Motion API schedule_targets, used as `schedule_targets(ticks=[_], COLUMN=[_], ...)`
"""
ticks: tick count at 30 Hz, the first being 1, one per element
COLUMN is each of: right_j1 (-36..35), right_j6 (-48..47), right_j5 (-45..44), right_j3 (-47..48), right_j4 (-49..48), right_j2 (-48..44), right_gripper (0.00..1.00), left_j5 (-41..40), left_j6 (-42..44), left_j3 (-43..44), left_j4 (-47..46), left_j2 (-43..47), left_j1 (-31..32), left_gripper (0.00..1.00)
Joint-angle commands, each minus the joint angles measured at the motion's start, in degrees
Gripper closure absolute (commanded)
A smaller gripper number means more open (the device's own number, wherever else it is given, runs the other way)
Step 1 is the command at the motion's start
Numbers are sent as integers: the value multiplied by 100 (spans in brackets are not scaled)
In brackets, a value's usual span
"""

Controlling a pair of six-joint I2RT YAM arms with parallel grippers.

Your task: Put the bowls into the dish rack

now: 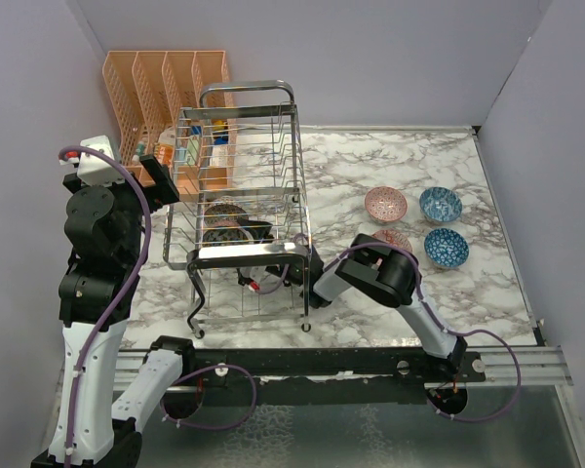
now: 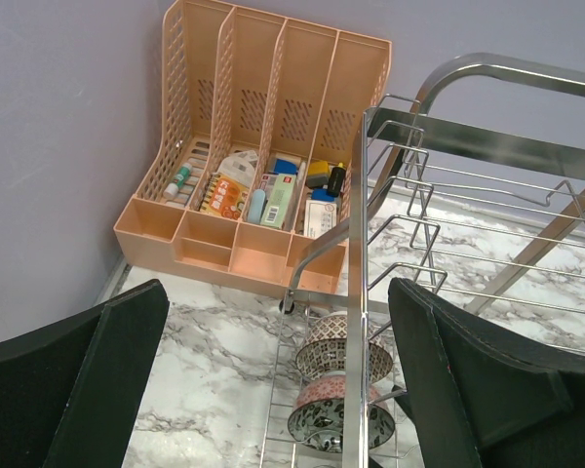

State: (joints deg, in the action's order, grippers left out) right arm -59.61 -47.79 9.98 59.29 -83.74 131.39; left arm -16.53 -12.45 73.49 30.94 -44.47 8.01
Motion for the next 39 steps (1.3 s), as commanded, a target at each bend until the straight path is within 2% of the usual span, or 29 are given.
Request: schedule_targets(ticks=[1, 8, 14, 24, 39], right_j1=[24, 226, 336, 488, 687], right_j6=[320, 909, 1339, 1867, 2631], right_j5=[-243, -386, 131, 96, -1131], right_j3=[12, 4, -163, -603, -1317], right_j4=[-1580, -1308, -626, -983, -1306], right_j2=[-226, -505, -863, -1024, -1526], right_gripper=[14, 12, 10, 8, 8], left_j5=[28, -7, -39, -22, 80], left_j6=[33, 30, -21, -42, -59], left_j3=[90, 162, 140, 143, 124], left_j4=[-106, -48, -42, -27, -54], left_j2=[49, 26, 7, -47, 10], left_j1=[21, 16, 16, 16, 17], left_gripper=[1, 1, 1, 1, 1])
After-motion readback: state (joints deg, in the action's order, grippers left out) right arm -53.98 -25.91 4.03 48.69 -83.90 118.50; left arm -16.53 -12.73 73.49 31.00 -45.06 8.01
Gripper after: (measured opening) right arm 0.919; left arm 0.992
